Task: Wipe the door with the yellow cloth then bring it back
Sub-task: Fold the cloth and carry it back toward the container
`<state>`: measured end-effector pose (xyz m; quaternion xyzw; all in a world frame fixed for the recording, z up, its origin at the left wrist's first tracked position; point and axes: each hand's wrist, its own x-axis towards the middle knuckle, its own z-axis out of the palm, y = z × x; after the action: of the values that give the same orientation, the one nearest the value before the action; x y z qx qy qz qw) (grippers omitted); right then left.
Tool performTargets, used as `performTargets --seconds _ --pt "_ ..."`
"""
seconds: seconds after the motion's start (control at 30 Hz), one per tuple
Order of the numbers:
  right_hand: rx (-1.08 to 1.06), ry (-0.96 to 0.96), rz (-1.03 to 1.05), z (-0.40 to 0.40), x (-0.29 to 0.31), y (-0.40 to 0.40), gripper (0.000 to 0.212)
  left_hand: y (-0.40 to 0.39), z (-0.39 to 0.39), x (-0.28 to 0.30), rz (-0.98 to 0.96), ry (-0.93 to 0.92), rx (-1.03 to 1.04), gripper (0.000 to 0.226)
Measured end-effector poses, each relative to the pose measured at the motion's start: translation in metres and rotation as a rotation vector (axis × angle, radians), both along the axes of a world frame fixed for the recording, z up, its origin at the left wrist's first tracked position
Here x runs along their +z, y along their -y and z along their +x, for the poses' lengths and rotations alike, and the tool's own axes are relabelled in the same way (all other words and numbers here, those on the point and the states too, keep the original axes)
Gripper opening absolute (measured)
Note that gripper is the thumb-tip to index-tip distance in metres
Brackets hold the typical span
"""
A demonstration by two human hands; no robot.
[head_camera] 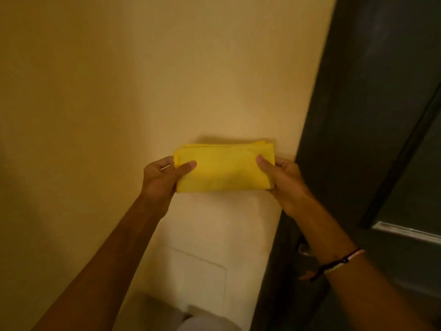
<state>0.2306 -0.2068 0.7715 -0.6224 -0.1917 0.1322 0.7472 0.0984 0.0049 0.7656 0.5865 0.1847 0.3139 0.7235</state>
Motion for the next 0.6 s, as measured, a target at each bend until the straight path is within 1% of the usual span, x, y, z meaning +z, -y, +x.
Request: performTargets --seconds 0.03,0.17,0.2,0.33,0.43,0.53,0.6 --pt "0.024 -0.017 -0.004 -0.002 -0.019 -0.008 0.017 -0.005 -0.005 -0.019 -0.005 -0.017 0.020 0.046" --pt "0.087 -0.091 -0.006 -0.013 -0.094 -0.033 0.021 -0.020 -0.022 -0.095 -0.046 -0.083 0.068 0.020" --pt "0.089 -0.115 -0.013 -0.016 -0.115 -0.038 0.019 -0.023 -0.026 -0.115 -0.065 -0.104 0.088 0.020" --pt "0.109 -0.179 -0.077 -0.025 -0.204 -0.056 0.009 -0.028 -0.041 -0.207 -0.099 -0.240 0.156 0.035" --pt "0.110 -0.259 -0.150 -0.030 -0.265 -0.065 0.006 -0.029 -0.047 -0.272 -0.109 -0.367 0.238 0.035" --pt "0.113 -0.375 -0.210 -0.033 -0.337 -0.072 0.009 -0.027 -0.054 -0.342 -0.133 -0.484 0.306 0.037" --pt "0.112 -0.449 -0.247 -0.035 -0.385 -0.075 0.018 -0.026 -0.058 -0.387 -0.143 -0.554 0.320 0.039"
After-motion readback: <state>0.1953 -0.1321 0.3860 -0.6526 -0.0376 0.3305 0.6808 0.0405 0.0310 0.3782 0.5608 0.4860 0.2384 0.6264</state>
